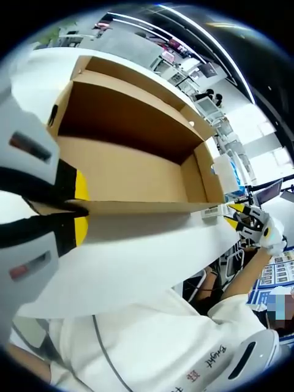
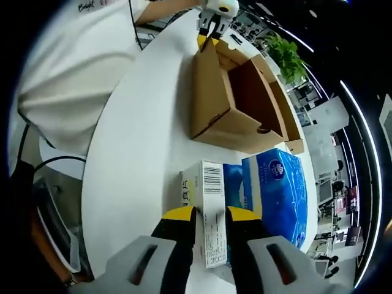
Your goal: Operate the shoe box by opening the lid, removing the specified soft item, and placing it in the target area until the item is outside and the box remains undamaged.
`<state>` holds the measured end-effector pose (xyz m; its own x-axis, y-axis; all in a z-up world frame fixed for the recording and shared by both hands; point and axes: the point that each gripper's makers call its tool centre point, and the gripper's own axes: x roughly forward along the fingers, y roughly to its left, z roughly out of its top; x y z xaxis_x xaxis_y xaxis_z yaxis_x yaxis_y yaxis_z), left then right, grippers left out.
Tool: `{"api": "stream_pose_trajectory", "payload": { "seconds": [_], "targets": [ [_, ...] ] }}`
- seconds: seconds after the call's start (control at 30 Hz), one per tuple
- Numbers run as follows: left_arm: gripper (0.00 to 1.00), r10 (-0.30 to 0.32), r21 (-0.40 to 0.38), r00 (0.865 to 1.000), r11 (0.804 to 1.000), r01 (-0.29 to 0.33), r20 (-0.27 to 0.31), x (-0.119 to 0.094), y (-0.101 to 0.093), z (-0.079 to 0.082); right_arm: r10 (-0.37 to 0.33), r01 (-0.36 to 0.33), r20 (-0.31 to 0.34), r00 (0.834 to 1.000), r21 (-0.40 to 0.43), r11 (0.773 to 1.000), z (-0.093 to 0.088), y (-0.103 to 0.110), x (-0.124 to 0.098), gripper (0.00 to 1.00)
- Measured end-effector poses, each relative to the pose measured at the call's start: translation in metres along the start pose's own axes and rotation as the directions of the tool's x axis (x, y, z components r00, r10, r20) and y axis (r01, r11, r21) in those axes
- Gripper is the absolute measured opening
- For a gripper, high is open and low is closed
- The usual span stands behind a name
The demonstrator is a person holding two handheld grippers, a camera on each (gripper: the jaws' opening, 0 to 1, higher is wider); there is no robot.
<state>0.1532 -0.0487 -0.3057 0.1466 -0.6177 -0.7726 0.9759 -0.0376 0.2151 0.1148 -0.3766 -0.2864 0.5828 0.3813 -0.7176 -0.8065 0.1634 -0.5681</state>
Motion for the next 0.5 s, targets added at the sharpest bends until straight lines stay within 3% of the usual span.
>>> {"api": "stream_pose_trajectory", "payload": {
  "seconds": [0.07,0.23,0.33,0.43,0.5],
  "targets": [
    [0.05,0.001,0.001,1.0,1.0,-0.001,0.002,0.0,0.0,0.0,-0.041,0.041,0.018,0.999,0.035,0.999,-0.003,-0.004,-0.004,0.19],
    [0.05,0.0,0.0,1.0,1.0,0.0,0.001,0.0,0.0,0.0,-0.056,0.052,0.041,0.998,0.097,0.994,-0.006,0.002,-0.007,0.19],
    [0.05,-0.006,-0.001,1.0,1.0,0.006,-0.003,0.0,-0.001,0.0,-0.113,0.102,0.068,0.991,0.15,0.983,-0.006,-0.002,-0.012,0.19],
    [0.05,-0.005,-0.006,1.0,1.0,0.005,-0.001,0.0,-0.001,0.0,-0.189,0.158,0.13,0.973,0.218,0.963,0.002,-0.009,-0.021,0.17],
    [0.05,-0.003,-0.007,1.0,1.0,0.003,-0.003,0.0,-0.001,0.0,-0.227,0.176,0.174,0.958,0.265,0.948,0.008,-0.011,-0.026,0.09]
  ]
}}
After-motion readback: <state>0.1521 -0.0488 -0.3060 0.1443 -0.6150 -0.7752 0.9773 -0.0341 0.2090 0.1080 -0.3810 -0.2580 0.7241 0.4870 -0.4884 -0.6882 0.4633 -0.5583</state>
